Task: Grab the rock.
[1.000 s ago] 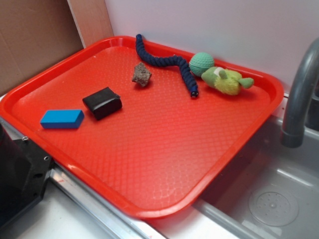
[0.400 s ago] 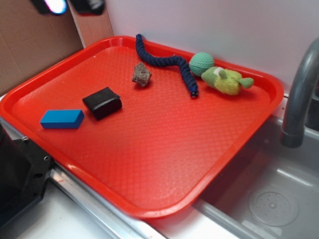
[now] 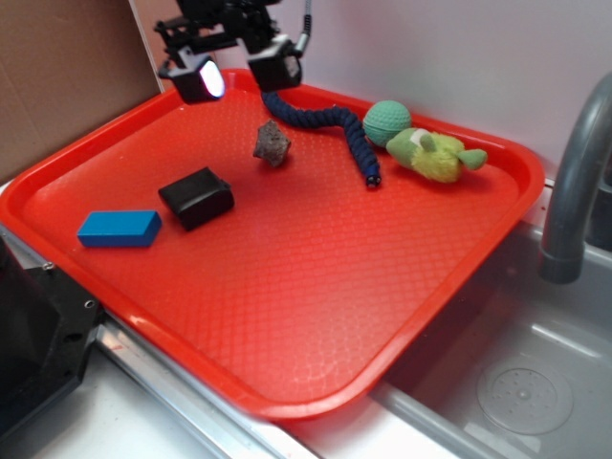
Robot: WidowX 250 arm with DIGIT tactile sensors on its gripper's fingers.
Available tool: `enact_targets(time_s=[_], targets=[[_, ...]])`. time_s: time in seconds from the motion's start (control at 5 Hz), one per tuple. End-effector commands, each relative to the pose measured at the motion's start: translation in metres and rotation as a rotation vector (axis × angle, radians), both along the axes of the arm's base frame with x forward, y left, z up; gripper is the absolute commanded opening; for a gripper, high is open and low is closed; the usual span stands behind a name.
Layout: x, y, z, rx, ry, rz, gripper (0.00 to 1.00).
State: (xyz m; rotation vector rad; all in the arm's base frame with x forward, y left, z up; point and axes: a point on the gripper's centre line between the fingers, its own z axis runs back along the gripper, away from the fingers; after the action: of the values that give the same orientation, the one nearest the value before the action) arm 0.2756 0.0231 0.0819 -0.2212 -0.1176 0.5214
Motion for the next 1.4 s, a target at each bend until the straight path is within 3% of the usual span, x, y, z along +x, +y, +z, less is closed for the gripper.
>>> enact_targets(time_s=[0.0, 0.4, 0.6, 0.8, 1.0, 1.2], targets=[[0.013, 0.004, -0.024, 0.071, 0.002, 0.054, 1.0], [0.005, 0.001, -0.063, 0.094, 0.045, 0.022, 1.0], [0.005, -0.003, -0.063, 0.1, 0.041, 0.027, 0.17], [0.004, -0.003, -0.065, 0.091, 0.052, 0.038, 0.0], [0.004, 0.002, -0.062, 0.085, 0.055, 0.046, 0.0], [0.0, 0.004, -0.026, 0.1, 0.016, 0.015, 0.0]])
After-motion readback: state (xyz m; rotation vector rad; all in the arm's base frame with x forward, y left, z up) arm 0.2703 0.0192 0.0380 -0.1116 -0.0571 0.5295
